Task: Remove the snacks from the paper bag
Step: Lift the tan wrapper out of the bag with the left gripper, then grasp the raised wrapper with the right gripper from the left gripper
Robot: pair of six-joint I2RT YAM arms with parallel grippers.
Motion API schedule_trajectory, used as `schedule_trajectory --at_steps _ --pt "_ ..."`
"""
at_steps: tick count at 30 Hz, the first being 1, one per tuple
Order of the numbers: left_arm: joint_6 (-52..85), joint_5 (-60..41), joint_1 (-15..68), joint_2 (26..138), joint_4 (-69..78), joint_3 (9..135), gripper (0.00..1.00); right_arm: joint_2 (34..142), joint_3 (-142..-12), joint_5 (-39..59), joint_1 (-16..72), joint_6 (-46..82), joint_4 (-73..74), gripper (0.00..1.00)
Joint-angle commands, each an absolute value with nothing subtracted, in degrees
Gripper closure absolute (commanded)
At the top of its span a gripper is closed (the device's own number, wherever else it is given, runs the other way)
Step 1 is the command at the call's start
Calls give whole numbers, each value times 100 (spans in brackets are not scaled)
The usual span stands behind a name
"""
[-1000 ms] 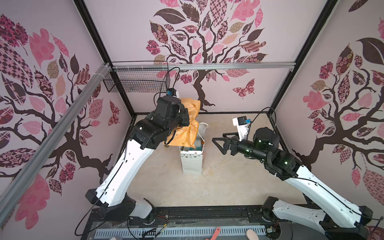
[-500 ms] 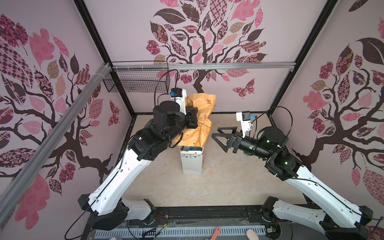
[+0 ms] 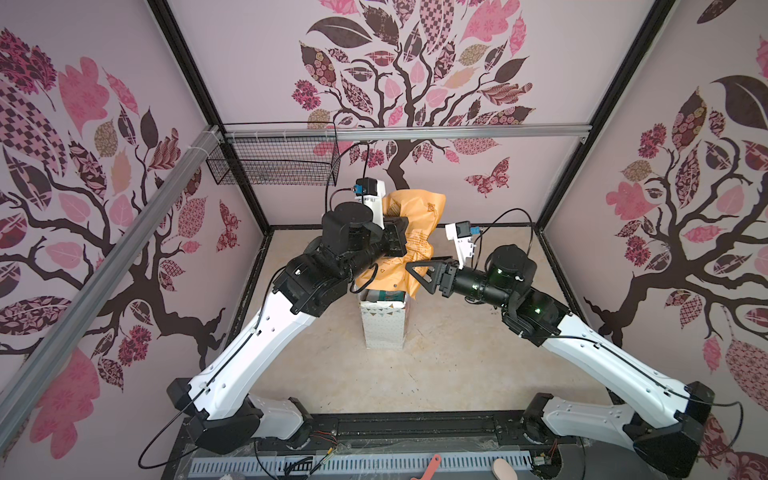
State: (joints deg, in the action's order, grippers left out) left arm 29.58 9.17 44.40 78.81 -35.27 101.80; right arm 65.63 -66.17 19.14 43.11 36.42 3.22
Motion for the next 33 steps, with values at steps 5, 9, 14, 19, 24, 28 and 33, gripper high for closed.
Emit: schedule_trajectory --at_steps 5,9,14,19,24,28,33 --pt "3011 902 4490 7887 -3351 9941 100 6471 -6636 1740 4297 3596 619 49" --pt "3018 828 4486 7883 -3356 9932 100 6427 -6618 1747 4305 3509 663 66" --pt "2994 840 4482 7789 -3265 9804 89 6372 -6573 1689 4298 3509 712 88" --pt "2815 900 4485 7653 -3246 9782 62 6339 -6600 1628 4297 3438 628 92" --pt "2414 746 4484 7306 -3001 9563 37 6413 -6826 1617 4257 3200 335 100" --pt "1985 384 4482 6991 -2720 9265 28 6575 -7035 1838 4059 3234 167 100" --pt "1662 -45 4485 6718 -2764 9092 20 6678 -7178 2078 3590 3293 141 100"
